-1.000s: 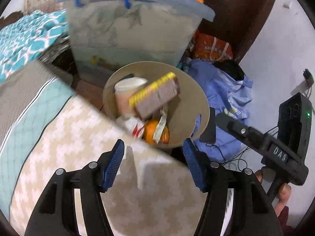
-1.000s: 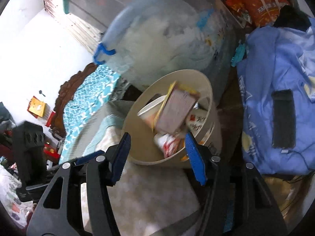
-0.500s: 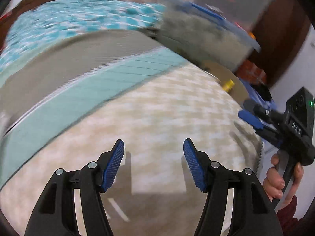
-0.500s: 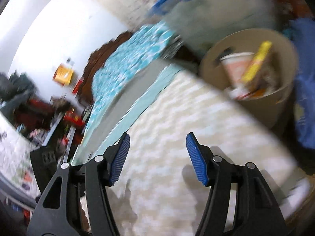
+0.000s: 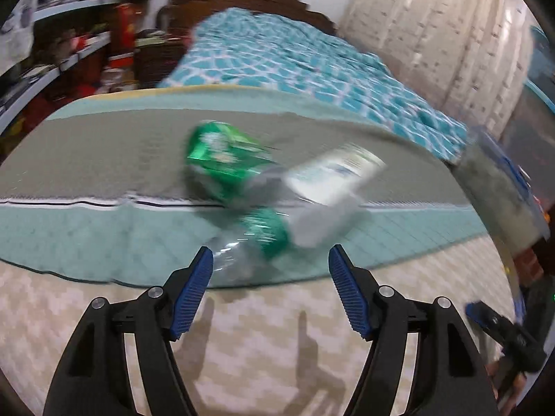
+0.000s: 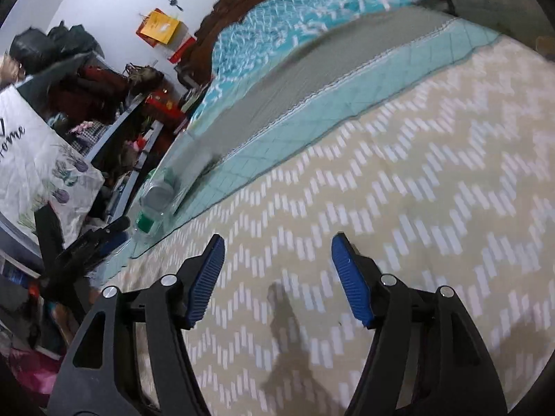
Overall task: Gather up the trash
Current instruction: 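Return both open tools to the bed toward the water bottle and green can, then grasp the clear water bottle with left tool while right tool grasps the green can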
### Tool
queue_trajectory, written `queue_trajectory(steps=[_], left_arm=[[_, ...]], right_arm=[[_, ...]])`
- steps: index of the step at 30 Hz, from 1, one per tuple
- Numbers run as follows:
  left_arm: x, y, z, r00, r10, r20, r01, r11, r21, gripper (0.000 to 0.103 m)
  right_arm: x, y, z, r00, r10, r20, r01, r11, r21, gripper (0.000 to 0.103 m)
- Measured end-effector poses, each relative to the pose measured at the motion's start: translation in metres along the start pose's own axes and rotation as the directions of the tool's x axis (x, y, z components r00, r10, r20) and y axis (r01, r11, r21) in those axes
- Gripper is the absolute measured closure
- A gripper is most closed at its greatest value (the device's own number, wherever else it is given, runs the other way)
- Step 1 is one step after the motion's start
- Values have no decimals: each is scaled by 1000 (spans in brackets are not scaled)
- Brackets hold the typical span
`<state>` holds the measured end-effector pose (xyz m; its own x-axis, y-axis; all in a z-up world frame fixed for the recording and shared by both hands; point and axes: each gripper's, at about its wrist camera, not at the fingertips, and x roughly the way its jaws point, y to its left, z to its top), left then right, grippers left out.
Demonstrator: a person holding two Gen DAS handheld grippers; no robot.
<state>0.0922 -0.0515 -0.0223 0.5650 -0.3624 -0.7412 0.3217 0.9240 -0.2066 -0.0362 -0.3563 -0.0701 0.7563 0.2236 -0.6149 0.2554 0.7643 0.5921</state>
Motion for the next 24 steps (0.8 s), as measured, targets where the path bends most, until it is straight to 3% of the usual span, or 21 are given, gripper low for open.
queue_trajectory(steps=[7,12,15,18,22,24], left_arm=[[17,8,14,1000,13,-12,-12,999,41,32],[22,2,30,1000,-12,23,10,995,98,18],[37,1,34,999,-25,-37,29,995,94,19],[32,-8,23,997,-46,-62,53,992,111,29],[12,-26,0,993,-102,-65,112,979,171,27],[6,-35,-4,994,-94,-50,103,972,209,25]], right_arm=[[3,13,-7,999,-30,15,30,999,-18,32],[-5,3,-7,1000,-9,18,9,1000,2,32],[-6,0,-6,1000,3,18,-3,1000,10,32],[-7,-5,-4,1000,16,18,-16,1000,21,32],[-10,-12,-3,999,31,17,-32,999,31,32],[-11,-14,-2,999,38,16,-38,999,32,31]])
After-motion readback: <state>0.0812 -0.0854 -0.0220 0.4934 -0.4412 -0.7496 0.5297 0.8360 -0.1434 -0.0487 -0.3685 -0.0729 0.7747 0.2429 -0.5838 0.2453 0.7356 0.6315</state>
